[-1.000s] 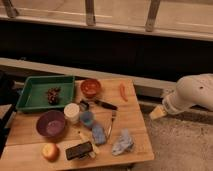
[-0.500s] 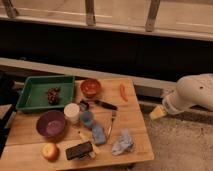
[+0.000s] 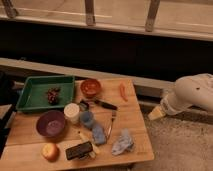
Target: Place fork in purple bowl
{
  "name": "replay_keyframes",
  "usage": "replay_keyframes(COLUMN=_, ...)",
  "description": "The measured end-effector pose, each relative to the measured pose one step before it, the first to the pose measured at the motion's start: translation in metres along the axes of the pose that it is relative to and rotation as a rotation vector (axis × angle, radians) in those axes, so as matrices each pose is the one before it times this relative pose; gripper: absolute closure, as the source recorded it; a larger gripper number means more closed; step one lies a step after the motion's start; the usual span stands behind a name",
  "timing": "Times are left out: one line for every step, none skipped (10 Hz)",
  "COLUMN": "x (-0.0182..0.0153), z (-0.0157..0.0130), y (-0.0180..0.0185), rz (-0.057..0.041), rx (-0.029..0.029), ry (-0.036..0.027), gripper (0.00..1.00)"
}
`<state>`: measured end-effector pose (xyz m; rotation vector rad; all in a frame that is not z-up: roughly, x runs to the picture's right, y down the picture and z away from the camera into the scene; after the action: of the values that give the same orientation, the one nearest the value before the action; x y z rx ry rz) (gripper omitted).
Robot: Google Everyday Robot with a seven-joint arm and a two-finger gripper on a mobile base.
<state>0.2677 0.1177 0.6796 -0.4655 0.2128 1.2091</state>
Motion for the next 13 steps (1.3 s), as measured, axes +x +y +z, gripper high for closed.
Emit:
replay_keyframes(x=-0.00695, z=0.00323, y=0.01176, rz=-0.0263, rx=-0.00048, ry=-0.00121, gripper=0.31)
replay_keyframes(x=-0.00843, z=0.00511, y=0.0163, rz=-0.03109, rx=-0.00521, ry=-0.00115, gripper=0.31)
replay_keyframes(x=-0.00927, z=0.00603, y=0.01864, rz=-0.03299, rx=-0.01154, ry=-0.00162, gripper=0.31)
replay_keyframes(x=-0.01171, z=0.00868, y=0.02337, rz=-0.0451, rx=-0.01358, ry=-0.00079, gripper=0.31)
replay_keyframes(x=-0.00683, z=0.00759, y=0.01306, rz=-0.02289, rx=-0.01022, ry=0.00484, gripper=0.31)
replay_keyframes(x=-0.00943, z=0.01389, y=0.01711, rz=-0.03839, rx=-0.00905, ry=0.00986, gripper=0.31)
replay_keyframes(x=-0.01143, z=0.01761, y=0.01904, rz=-0.03941, rx=-0.01236, ry=0.01496, gripper=0.31)
replay_keyframes(x=-0.00888, z=0.01614, y=0.01424, rz=-0.02173, rx=-0.01192, ry=0.0136, gripper=0.31)
replay_keyframes(x=-0.00527, z=0.01266, y=0.00916, rz=-0.00422, rx=-0.00496, ry=0.00844, gripper=0.31)
replay_keyframes(x=-0.00586, z=0.01268, y=0.00999, rz=-0.00525, rx=0.0036, ry=-0.0003, gripper=0.31)
replay_keyframes(x=-0.00184, z=0.00507, y=0.00344, rz=-0.00126, rx=0.00173, ry=0.00015, gripper=0.31)
replay_keyframes(x=-0.0006, z=0.00051, y=0.00077, rz=-0.00007, rx=0.00004, ry=-0.00091, gripper=0.31)
replay_keyframes(x=0.00035, z=0.00007, y=-0.00055, rz=0.0, rx=0.00097, ry=0.00024, gripper=0.31)
